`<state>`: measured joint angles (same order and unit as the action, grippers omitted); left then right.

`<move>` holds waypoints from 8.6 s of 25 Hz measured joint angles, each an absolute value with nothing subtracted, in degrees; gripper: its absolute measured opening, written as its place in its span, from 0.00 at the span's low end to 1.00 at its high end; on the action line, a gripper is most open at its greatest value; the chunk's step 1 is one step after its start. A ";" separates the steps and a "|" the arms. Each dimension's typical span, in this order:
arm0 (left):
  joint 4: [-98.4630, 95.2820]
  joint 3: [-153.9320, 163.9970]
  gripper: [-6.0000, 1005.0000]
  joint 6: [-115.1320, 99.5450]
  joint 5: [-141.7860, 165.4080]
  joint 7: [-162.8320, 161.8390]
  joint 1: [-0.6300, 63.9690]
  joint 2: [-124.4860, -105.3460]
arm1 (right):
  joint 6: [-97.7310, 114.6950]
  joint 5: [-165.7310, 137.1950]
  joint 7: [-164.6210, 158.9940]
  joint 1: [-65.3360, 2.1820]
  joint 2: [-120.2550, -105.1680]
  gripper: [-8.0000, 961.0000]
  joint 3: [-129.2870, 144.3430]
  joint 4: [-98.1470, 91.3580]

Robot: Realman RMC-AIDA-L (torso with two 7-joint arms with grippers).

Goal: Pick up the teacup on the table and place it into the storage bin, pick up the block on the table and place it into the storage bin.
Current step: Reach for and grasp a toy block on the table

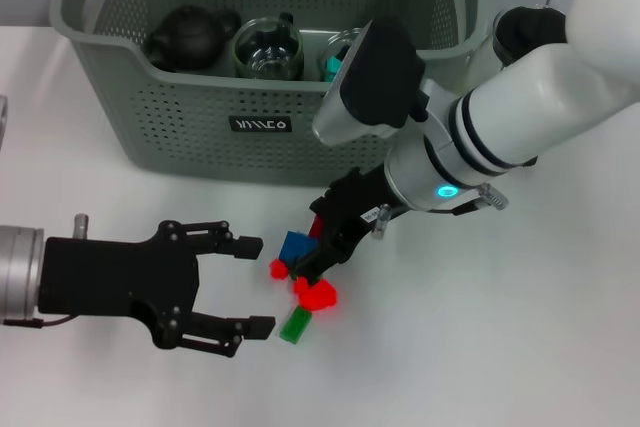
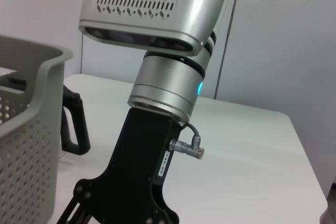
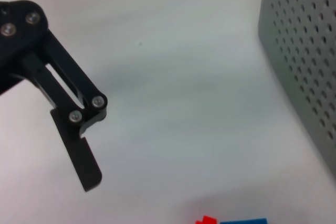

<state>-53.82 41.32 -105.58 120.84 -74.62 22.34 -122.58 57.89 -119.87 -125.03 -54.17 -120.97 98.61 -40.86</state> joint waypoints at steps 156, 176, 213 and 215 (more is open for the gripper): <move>-54.58 39.11 0.87 -106.86 121.64 -77.57 23.99 -121.73 | 69.33 -115.31 -116.54 -46.62 -120.06 0.97 94.03 -51.33; -55.57 39.01 0.87 -108.44 122.70 -77.62 24.09 -121.50 | 69.31 -115.31 -115.70 -47.31 -120.17 0.97 94.28 -50.86; -56.56 37.88 0.87 -109.94 124.45 -77.88 24.06 -121.37 | 65.97 -110.58 -114.33 -47.99 -120.60 0.97 101.93 -44.51; -56.56 37.88 0.87 -109.95 124.45 -77.87 24.07 -121.38 | 65.97 -110.60 -114.26 -48.19 -120.65 0.97 102.01 -44.03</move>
